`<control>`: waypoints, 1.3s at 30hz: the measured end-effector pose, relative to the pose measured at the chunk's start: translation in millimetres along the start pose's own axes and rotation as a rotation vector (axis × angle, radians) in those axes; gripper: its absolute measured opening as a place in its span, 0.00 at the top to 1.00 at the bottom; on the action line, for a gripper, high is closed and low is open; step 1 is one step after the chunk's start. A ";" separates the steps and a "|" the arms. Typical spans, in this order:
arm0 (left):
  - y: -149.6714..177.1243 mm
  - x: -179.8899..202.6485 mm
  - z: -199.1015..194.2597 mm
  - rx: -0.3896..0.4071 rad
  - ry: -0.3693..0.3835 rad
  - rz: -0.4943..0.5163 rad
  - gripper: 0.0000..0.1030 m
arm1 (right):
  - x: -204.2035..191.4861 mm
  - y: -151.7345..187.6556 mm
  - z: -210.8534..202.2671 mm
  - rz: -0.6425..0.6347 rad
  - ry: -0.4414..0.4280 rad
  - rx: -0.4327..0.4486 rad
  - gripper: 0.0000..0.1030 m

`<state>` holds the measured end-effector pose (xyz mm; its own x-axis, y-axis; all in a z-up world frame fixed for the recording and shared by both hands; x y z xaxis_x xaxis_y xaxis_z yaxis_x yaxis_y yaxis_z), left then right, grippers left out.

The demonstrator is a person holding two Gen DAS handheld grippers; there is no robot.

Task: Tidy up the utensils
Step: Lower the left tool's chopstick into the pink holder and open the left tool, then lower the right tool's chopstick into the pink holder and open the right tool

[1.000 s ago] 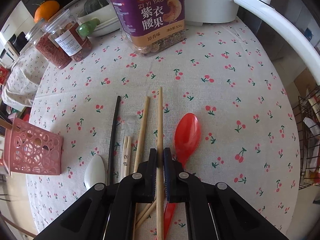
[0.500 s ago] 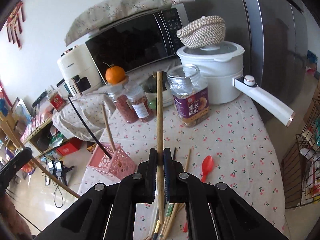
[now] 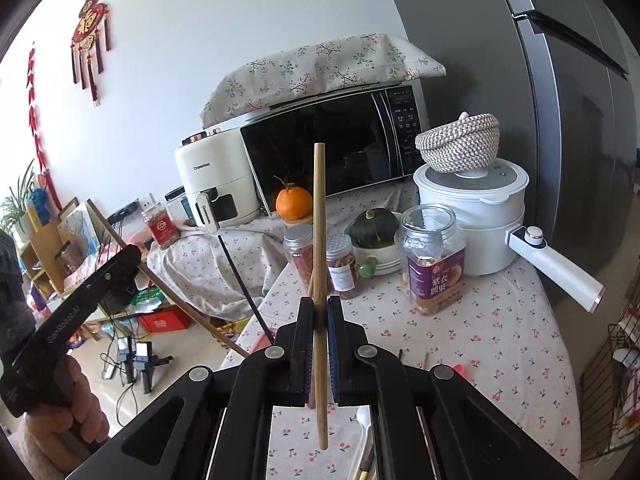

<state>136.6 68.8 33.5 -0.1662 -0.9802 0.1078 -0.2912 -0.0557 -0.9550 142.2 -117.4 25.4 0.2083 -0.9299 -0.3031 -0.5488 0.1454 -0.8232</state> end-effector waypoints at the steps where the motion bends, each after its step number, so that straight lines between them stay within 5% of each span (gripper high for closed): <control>1: 3.9 0.0 6.4 -0.006 -0.007 0.010 0.93 | -0.8 0.7 1.8 0.001 -0.003 -0.001 0.94; 7: 28.6 -8.1 41.4 -0.074 -0.032 0.011 0.93 | -5.0 5.7 7.4 -0.027 -0.001 0.012 0.94; 13: 54.7 -12.4 74.3 -0.241 -0.014 -0.019 0.93 | -8.1 6.3 10.6 -0.037 -0.015 0.013 0.94; 21: 67.6 -12.6 87.0 -0.320 -0.021 -0.059 0.92 | -8.3 9.2 10.1 -0.030 -0.022 0.004 0.94; 25: 63.6 -8.9 79.3 -0.323 -0.030 -0.053 0.55 | -6.5 8.0 6.6 -0.026 -0.022 0.009 0.94; 29: 60.1 -8.6 65.2 -0.332 -0.050 -0.051 0.34 | -3.6 5.9 3.4 -0.013 -0.021 0.019 0.94; 32: 63.5 -12.1 55.4 -0.353 -0.075 -0.044 0.23 | -3.8 4.8 2.5 -0.010 -0.022 0.025 0.94; 39: 93.1 -18.7 47.8 -0.473 -0.100 -0.055 0.19 | -14.2 -0.2 0.6 -0.017 -0.034 0.044 0.94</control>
<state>157.7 72.9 -70.6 -0.0543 -0.9929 0.1056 -0.6969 -0.0380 -0.7162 139.9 -104.1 29.6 0.2451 -0.9206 -0.3039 -0.5091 0.1445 -0.8485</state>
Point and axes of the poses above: each gripper's, at about its wrist camera, not at the fingertips, and z roughly the way its jaws point, x to its right, y to its underside, the point moved 8 cm from there along z, roughly the way its jaws point, and after that the axes turned 3 degrees about z, right-handed, at the moved point
